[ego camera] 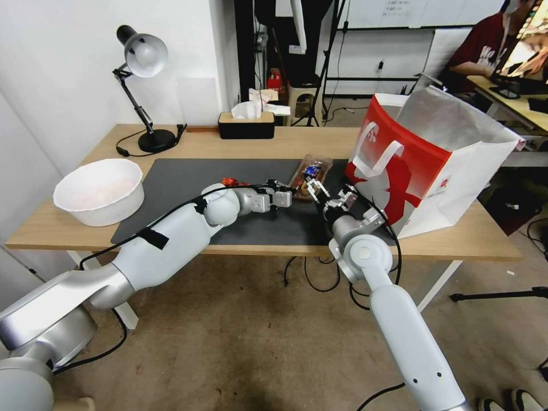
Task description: Close the disposable takeout box, then place it into the delivery bag.
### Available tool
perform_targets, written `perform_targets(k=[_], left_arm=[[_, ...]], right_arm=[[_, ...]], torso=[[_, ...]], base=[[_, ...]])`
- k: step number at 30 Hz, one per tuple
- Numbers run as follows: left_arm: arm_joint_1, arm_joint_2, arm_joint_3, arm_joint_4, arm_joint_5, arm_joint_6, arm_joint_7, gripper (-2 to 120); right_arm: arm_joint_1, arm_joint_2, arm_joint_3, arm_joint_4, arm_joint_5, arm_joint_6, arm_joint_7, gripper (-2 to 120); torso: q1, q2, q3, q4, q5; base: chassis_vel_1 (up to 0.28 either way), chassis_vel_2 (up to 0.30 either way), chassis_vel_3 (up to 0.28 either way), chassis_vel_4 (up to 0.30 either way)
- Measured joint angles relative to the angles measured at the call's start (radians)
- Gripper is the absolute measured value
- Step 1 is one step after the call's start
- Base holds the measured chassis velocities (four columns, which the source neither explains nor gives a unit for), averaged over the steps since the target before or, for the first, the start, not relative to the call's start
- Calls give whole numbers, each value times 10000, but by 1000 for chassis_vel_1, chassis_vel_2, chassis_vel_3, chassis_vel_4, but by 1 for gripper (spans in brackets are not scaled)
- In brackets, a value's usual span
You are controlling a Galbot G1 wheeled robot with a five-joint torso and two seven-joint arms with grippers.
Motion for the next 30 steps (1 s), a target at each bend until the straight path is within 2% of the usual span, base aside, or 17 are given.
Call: perform_targets(k=[15, 17, 20, 21, 25, 26, 28, 30], left_arm=[[14, 31, -7, 50, -68, -7, 34, 0], [7, 31, -8, 55, -76, -7, 39, 0], [1, 34, -8, 59, -84, -7, 47, 0], [1, 34, -8, 59, -84, -7, 47, 0], [21, 56, -9, 49, -83, -7, 47, 0], [21, 56, -9, 49, -83, -7, 47, 0], [31, 75, -12, 27, -83, -5, 49, 0], [36, 83, -17, 23, -84, -5, 54, 0]], right_arm=[[171, 266, -35, -358, -203, 97, -6, 99], [180, 275, -45, -399, -230, 110, -6, 95], [209, 324, -58, -464, -273, 152, -6, 82], [209, 324, -58, -464, -273, 152, -6, 82], [204, 382, -34, -504, -287, 170, 1, 65], [204, 382, -34, -504, -287, 170, 1, 65], [181, 404, -25, -546, -320, 175, 16, 55], [176, 417, -24, -565, -335, 175, 40, 52]], torso=[[-1, -1, 0, -1, -1], [0, -2, 1, -1, 0], [0, -1, 0, 0, 0], [0, -1, 0, 0, 0], [0, -1, 0, -1, -1], [0, -1, 0, -1, -1], [-1, -1, 0, -2, -1], [0, -1, 0, -3, -1]], base=[[0, 0, 0, 0], [0, 0, 0, 0], [0, 0, 0, 0], [0, 0, 0, 0], [0, 0, 0, 0], [0, 0, 0, 0], [0, 0, 0, 0], [0, 0, 0, 0]])
